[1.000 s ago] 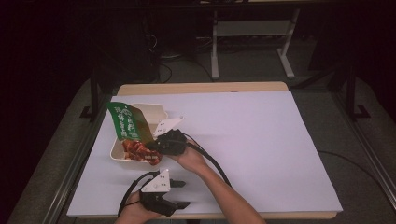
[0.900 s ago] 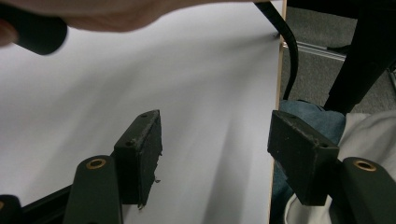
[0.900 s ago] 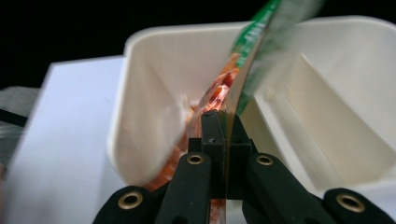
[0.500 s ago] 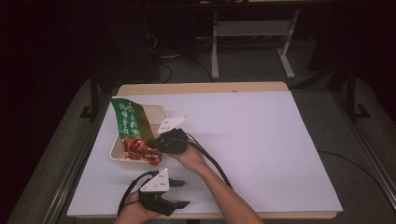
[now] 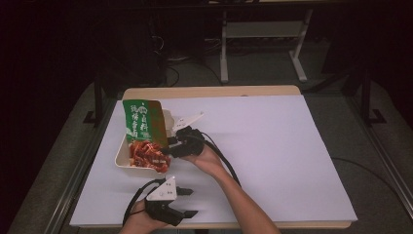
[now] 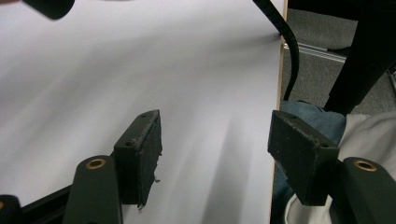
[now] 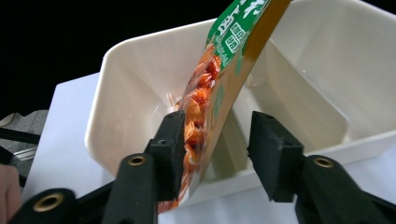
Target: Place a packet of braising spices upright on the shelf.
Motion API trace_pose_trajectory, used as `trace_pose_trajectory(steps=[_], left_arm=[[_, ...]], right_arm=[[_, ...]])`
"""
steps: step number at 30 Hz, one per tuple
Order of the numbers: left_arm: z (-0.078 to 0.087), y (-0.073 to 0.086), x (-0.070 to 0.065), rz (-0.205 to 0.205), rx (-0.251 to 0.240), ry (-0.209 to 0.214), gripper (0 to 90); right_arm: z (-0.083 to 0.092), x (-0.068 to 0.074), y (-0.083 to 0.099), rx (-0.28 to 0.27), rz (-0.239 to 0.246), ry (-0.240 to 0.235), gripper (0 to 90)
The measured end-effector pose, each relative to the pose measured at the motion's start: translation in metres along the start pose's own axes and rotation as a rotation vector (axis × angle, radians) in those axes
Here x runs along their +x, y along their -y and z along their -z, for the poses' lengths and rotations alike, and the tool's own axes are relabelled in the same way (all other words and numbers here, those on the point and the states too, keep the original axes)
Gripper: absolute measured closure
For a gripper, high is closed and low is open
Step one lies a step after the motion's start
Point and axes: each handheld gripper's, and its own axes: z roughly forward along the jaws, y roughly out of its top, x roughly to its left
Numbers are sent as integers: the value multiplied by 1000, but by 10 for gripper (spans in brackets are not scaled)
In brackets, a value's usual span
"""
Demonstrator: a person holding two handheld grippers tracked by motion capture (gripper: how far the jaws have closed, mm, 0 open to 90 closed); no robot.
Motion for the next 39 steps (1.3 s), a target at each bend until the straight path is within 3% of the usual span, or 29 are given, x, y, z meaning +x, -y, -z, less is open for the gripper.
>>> trace_pose_trajectory(steps=[5, 6, 9, 15, 16, 19, 23, 31, 39], left_arm=[[1, 0, 0, 0, 2, -3, 342], [0, 0, 1, 0, 2, -2, 342], [0, 0, 0, -2, 3, -1, 342], [-2, -1, 0, 2, 4, 2, 342], [-2, -1, 0, 2, 3, 2, 342], [-1, 0, 1, 1, 5, 0, 339], [0, 0, 2, 10, 4, -7, 334], [1, 1, 4, 21, 6, -23, 320], [2, 2, 7, 34, 3, -39, 308]], right_arm=[[13, 1, 0, 4, 17, -9, 697], [14, 1, 1, 10, 12, -8, 772], [11, 1, 2, 35, 12, -16, 879], [6, 2, 2, 32, 18, -8, 899], [6, 2, 2, 34, 20, -7, 895], [8, 1, 2, 19, 2, 7, 720], [15, -2, 3, 21, -28, -4, 600], [45, -3, 10, 14, -40, 18, 512], [85, -2, 31, 36, -47, 70, 467]])
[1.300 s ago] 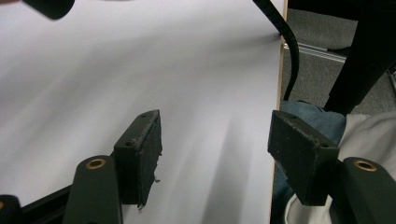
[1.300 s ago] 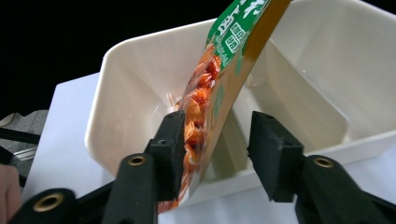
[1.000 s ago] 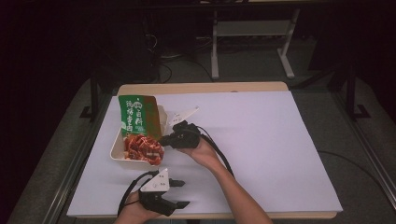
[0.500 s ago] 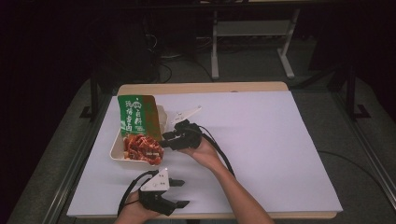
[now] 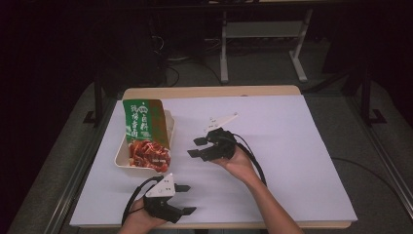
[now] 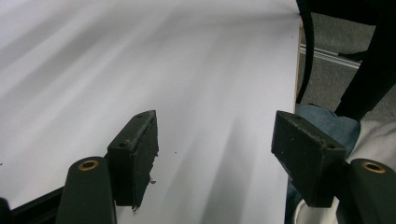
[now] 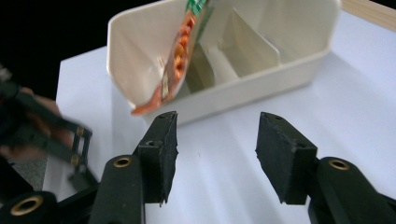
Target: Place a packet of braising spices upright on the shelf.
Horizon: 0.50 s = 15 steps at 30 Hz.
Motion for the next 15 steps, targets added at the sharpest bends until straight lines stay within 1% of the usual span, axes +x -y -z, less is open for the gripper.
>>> trace_pose_trajectory(steps=[5, 7, 10, 11, 15], left_arm=[[-1, 1, 1, 8, 5, -6, 301], [-1, 1, 1, 5, 8, -6, 300], [-1, 1, 1, 6, 9, -6, 298], [-1, 1, 1, 6, 10, -7, 297], [-1, 2, 1, 8, 10, -10, 292]], right_arm=[[21, -1, 15, 5, -14, 23, 445], [30, 0, 21, 5, -17, 36, 439], [39, -1, 29, 17, -24, 45, 426], [41, 0, 31, 12, -25, 50, 428], [49, 0, 42, 28, -30, 63, 419]])
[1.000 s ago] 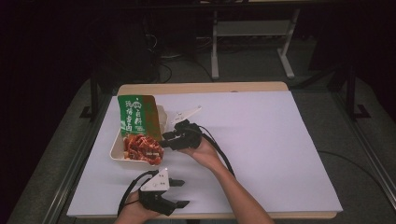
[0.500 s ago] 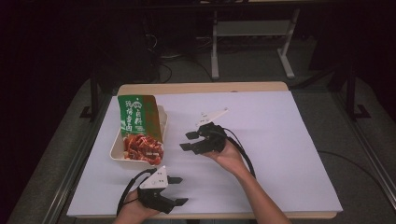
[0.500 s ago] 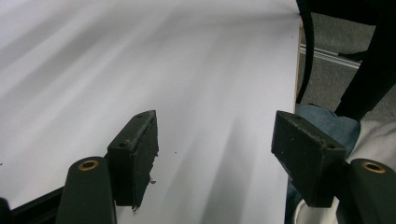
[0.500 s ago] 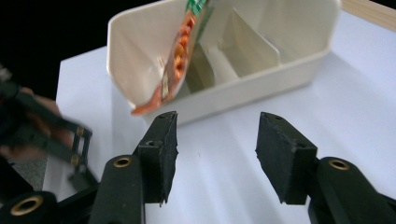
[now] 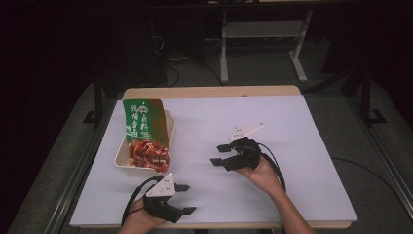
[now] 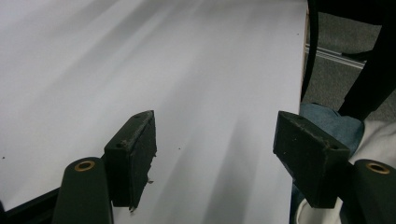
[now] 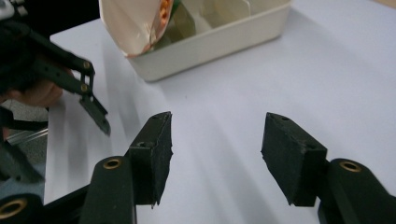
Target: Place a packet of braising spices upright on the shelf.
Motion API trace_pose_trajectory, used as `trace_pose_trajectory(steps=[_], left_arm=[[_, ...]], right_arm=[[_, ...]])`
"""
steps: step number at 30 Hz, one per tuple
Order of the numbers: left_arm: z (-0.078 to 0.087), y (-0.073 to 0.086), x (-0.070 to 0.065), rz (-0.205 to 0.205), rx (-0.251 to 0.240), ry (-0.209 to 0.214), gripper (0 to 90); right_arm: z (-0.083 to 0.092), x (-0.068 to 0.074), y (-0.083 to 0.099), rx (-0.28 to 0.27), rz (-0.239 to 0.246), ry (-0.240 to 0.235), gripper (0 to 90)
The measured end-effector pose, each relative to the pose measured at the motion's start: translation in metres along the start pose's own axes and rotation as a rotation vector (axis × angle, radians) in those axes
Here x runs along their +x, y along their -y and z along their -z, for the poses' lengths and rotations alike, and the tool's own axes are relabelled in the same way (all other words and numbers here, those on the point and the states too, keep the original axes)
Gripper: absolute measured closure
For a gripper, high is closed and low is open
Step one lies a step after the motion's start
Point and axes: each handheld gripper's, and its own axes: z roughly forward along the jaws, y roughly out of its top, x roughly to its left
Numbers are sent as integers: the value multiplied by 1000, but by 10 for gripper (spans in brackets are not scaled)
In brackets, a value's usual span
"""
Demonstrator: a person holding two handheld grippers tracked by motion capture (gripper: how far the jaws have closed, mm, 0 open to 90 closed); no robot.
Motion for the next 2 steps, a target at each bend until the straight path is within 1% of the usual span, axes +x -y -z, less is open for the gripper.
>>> trace_pose_trajectory(steps=[2], left_arm=[[1, 0, 1, -5, 2, -3, 291]], right_arm=[[5, 0, 9, 5, -13, 5, 412]])
